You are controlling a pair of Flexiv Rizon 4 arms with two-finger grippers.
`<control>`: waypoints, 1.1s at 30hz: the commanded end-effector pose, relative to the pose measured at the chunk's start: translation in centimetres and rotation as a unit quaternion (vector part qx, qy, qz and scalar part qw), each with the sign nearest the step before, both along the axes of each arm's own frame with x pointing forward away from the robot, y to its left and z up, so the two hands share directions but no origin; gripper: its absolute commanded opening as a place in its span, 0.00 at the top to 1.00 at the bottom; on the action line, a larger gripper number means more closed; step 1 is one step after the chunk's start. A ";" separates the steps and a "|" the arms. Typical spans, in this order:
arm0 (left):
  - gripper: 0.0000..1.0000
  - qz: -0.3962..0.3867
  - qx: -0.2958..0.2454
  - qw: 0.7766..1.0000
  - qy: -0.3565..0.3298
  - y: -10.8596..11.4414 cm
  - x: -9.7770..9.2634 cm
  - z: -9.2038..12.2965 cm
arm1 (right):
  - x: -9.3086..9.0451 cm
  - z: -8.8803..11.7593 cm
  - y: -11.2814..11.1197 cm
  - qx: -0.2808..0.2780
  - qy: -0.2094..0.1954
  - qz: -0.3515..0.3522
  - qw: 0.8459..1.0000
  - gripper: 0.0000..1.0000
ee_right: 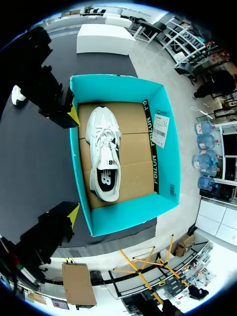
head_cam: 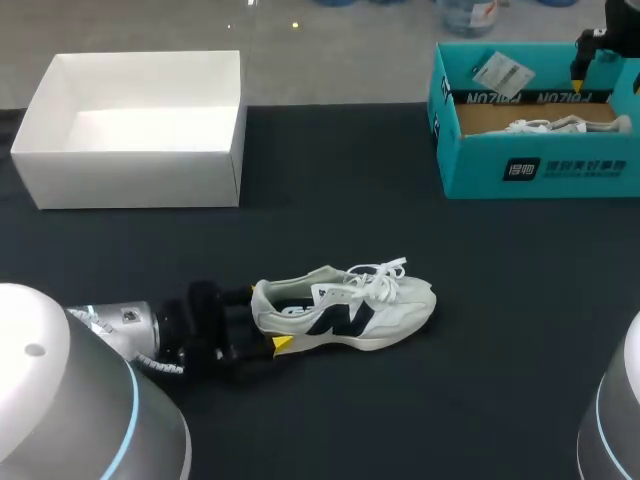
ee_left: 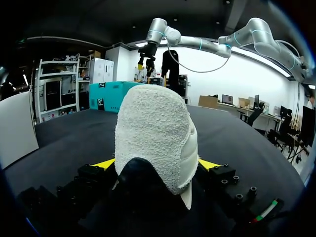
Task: Take the shoe out of the shoebox, open the shoe tongue, remove and reinsert the insole, then place the shoe into the shoebox
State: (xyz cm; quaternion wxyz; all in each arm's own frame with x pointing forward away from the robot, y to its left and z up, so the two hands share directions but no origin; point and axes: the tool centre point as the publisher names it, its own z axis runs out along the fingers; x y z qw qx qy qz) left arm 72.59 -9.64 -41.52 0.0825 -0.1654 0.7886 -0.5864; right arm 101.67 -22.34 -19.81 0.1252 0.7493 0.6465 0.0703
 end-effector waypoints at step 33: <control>1.00 -0.111 0.057 0.992 -0.015 0.9 2.0 -1.0 | 0.0 0.0 0.0 0.000 0.000 0.000 1.000 0.00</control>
